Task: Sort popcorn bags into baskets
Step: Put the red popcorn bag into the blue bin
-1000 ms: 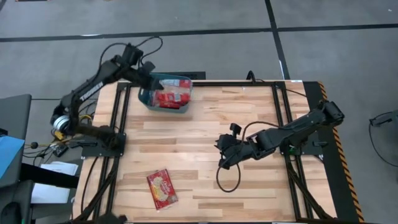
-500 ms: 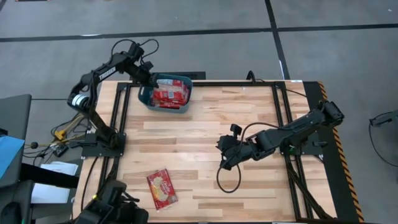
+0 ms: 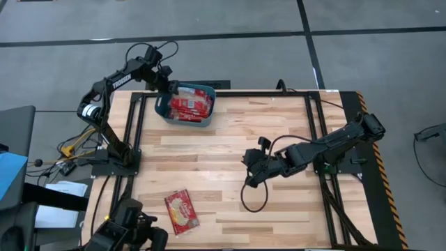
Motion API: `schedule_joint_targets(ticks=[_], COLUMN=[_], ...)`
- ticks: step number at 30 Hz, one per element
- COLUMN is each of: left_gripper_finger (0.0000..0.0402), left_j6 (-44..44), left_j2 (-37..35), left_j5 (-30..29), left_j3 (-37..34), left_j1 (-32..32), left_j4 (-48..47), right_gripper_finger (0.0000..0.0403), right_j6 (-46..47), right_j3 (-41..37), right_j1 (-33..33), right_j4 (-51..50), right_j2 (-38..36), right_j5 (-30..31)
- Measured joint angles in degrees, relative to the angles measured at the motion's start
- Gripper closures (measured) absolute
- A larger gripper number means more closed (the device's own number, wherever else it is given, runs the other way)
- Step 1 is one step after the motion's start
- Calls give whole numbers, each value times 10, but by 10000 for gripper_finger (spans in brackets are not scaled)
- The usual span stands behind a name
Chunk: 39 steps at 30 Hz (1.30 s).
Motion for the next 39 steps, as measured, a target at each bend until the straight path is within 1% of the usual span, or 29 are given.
schedule_joint_targets(ticks=[4, 6, 9, 12, 15, 18, 19, 21, 23, 25, 27, 29, 31, 33, 36, 39], left_gripper_finger=[251, 224, 186, 153, 128, 115, 114, 114, 114, 115, 115, 115, 115, 115, 115, 115], left_j6=[12, 15, 15, 20, 37, 53, 56, 57, 43, 17, -16, -50, -88, -128, -184, -210], left_j2=[0, 0, 0, -4, -19, -54, -66, -98, -137, -180, -226, -269, -312, -355, -410, -447], left_j5=[4, 21, 55, 90, 85, 49, 34, 13, 10, 10, 4, -9, -24, -44, -83, -123], left_j3=[21, 41, 79, 120, 152, 155, 152, 135, 108, 72, 34, -2, -32, -61, -93, -109], left_j1=[0, 0, 0, -3, -14, -39, -51, -81, -119, -160, -207, -248, -285, -315, -347, -362], left_j4=[-1, -15, -52, -117, -188, -246, -262, -285, -292, -286, -278, -270, -255, -222, -177, -162], right_gripper_finger=[296, 296, 296, 296, 296, 296, 296, 296, 296, 296, 296, 296, 296, 296, 296, 296], right_j6=[1, 2, 7, 7, 3, -10, -24, -68, -105, -125, -147, -162, -170, -178, -201, -236], right_j3=[0, 0, 0, 0, 0, 0, -4, -17, -29, -28, -31, -16, 1, 40, 111, 192], right_j1=[-1, 0, 0, 0, 0, 0, 0, -6, -17, -34, -48, -64, -75, -81, -86, -86], right_j4=[4, 3, 4, 15, 27, 47, 70, 137, 203, 272, 314, 387, 409, 432, 427, 410], right_j2=[0, 0, 0, 0, 0, 0, 0, 0, 5, 30, 54, 99, 141, 199, 280, 355], right_j5=[0, 0, 0, 0, 0, -1, -7, -51, -110, -149, -180, -234, -289, -333, -368, -397])
